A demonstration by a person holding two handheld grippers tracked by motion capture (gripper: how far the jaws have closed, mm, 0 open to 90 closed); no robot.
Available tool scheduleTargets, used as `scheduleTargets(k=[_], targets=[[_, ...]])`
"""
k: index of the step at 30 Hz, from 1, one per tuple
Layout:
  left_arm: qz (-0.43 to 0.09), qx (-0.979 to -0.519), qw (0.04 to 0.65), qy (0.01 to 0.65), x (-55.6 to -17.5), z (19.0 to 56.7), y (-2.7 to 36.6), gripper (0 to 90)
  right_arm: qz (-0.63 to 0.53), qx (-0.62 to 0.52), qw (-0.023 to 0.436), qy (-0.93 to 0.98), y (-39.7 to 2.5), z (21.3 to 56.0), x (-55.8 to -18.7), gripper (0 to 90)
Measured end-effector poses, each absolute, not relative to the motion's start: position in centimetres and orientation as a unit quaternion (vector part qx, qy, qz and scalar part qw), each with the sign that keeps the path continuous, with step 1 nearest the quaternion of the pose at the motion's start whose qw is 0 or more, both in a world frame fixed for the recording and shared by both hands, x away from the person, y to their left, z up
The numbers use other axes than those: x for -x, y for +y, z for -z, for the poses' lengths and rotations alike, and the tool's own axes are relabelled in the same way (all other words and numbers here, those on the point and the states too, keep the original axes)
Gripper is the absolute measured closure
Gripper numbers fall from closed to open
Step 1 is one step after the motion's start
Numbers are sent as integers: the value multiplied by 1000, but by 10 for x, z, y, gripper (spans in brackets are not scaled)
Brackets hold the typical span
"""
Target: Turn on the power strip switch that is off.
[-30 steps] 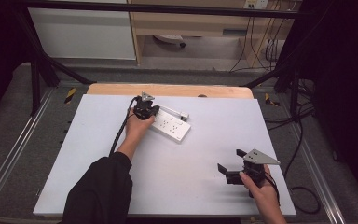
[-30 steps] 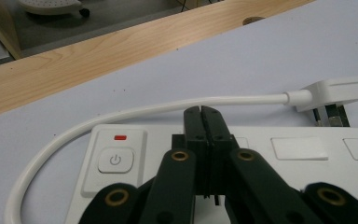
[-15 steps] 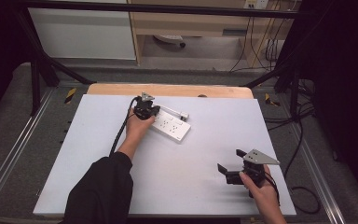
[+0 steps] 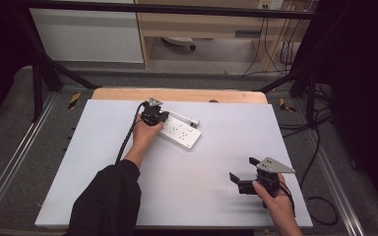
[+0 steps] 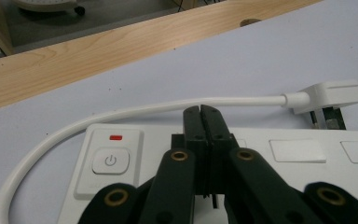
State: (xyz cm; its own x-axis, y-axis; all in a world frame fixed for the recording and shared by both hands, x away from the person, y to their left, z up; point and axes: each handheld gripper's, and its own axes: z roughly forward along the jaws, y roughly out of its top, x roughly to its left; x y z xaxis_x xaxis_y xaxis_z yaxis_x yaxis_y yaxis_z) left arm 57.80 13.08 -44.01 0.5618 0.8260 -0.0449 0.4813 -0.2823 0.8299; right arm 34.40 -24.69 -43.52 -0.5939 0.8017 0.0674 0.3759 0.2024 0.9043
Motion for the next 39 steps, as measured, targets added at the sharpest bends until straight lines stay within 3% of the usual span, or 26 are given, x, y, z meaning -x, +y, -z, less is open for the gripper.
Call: scheduleTargets(k=[39], targets=[[-206, -765, 436, 428, -579, 445, 132, 900, -492, -394, 215, 745, -247, 435, -344, 36]])
